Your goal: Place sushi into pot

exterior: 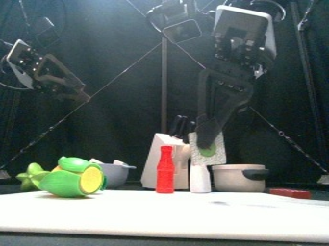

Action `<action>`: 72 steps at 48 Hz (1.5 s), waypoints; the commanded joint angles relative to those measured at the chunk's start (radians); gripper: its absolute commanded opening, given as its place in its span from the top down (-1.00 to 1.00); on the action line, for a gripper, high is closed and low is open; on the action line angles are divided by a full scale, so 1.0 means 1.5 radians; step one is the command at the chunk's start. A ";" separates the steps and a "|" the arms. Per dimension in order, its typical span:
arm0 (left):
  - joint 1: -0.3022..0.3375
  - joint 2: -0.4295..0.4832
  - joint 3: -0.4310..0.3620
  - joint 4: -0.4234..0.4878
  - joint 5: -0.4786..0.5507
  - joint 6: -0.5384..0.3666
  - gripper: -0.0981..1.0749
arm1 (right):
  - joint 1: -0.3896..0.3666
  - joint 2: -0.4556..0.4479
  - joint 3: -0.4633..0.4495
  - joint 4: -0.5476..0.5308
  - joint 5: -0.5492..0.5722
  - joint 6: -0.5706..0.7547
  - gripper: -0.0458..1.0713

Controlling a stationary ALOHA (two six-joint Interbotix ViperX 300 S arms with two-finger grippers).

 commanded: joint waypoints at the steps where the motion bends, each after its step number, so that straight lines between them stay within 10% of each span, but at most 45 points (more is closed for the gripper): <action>1: 0.001 0.001 -0.008 -0.001 0.002 0.001 -0.84 | -0.016 -0.051 -0.015 0.007 0.062 0.006 -0.11; 31: 0.003 0.000 -0.008 0.000 0.012 0.001 -0.84 | -0.213 -0.224 0.147 -0.046 0.200 0.013 -0.11; 51: 0.003 0.001 -0.007 0.000 0.013 0.001 -0.84 | -0.359 -0.222 0.256 -0.064 -0.032 0.012 -0.12; 72: 0.004 0.000 -0.007 0.000 0.015 0.001 -0.84 | -0.378 -0.225 0.298 -0.062 -0.104 0.012 -0.17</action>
